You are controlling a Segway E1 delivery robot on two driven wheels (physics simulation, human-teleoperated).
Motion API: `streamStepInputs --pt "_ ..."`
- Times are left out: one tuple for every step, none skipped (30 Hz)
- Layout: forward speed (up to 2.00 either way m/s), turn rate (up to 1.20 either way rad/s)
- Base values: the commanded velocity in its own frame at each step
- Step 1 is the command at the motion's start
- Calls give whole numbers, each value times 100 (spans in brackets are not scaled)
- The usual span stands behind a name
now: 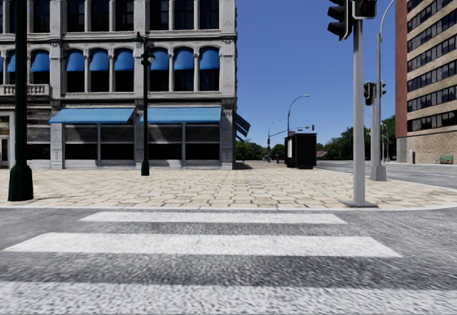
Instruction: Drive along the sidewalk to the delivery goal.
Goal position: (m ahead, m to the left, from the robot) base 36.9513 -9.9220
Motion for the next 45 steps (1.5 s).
streamStepInputs --pt "200 0" --pt "200 0" --pt "200 0" --pt "200 0" --pt "200 0" --pt "200 0" --pt "200 0" --pt "200 0" --pt "200 0" --pt "200 0" --pt "200 0" --pt "200 0" --pt "200 0" --pt "200 0" --pt "200 0" --pt "200 0" --pt "200 0" --pt "200 0" --pt "200 0" --pt "200 0" --pt "200 0" --pt "200 0" --pt "200 0" --pt "200 0" --pt "200 0" --pt "200 0" --pt "200 0" --pt "200 0" --pt "200 0" --pt "200 0" --pt "200 0" --pt "200 0" --pt "200 -9" --pt "200 -9" --pt "200 -15" --pt "200 -17" --pt "200 -17" --pt "200 -17" --pt "200 -17" --pt "200 -17" --pt "200 -17" --pt "200 -17" --pt "200 -17" --pt "200 -17" --pt "200 -17"
